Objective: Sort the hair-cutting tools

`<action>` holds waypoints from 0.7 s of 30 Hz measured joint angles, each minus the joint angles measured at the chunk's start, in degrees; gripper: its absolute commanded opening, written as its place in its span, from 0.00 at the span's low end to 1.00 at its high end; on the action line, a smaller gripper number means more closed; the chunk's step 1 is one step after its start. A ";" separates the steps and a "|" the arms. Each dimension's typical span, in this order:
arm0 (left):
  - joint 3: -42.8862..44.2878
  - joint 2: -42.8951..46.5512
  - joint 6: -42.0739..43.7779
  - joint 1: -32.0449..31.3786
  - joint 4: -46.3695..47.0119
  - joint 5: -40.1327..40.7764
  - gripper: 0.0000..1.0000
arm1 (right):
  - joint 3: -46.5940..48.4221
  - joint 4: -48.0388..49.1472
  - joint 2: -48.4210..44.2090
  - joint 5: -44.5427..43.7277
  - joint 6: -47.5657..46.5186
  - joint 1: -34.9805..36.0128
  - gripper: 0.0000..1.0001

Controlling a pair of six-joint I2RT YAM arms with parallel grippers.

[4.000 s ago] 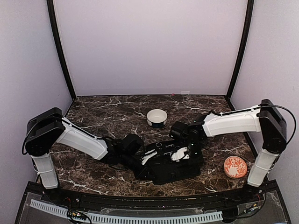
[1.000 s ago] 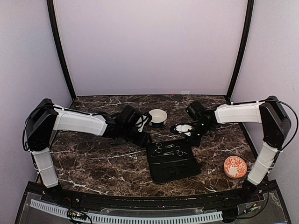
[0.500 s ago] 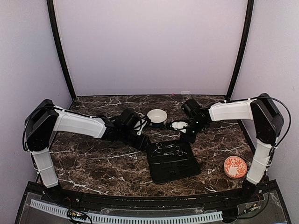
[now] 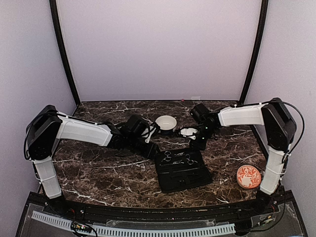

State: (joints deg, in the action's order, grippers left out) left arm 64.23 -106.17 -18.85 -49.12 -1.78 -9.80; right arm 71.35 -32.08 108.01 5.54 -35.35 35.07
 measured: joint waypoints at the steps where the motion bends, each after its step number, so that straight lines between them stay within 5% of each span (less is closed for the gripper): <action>1: 0.00 0.00 0.00 0.00 0.00 -0.15 0.46 | 0.81 -0.63 0.46 0.15 0.02 -0.13 0.26; 13: -0.02 0.00 0.20 0.00 0.15 -1.53 0.47 | 8.72 -9.38 5.92 3.69 -1.25 -1.75 0.17; 18: -0.02 0.00 0.28 0.00 0.46 -1.84 0.47 | 10.60 -11.37 7.30 3.89 -1.07 -1.77 0.21; 21: -0.02 -0.02 0.52 0.00 0.46 -1.84 0.47 | 12.22 -13.05 8.46 4.31 -1.18 -1.86 0.11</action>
State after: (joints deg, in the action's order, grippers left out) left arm 64.20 -106.19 -18.33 -49.12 -1.32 -11.64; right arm 83.57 -45.12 116.46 9.85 -36.53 33.21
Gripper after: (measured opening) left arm 0.469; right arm 0.196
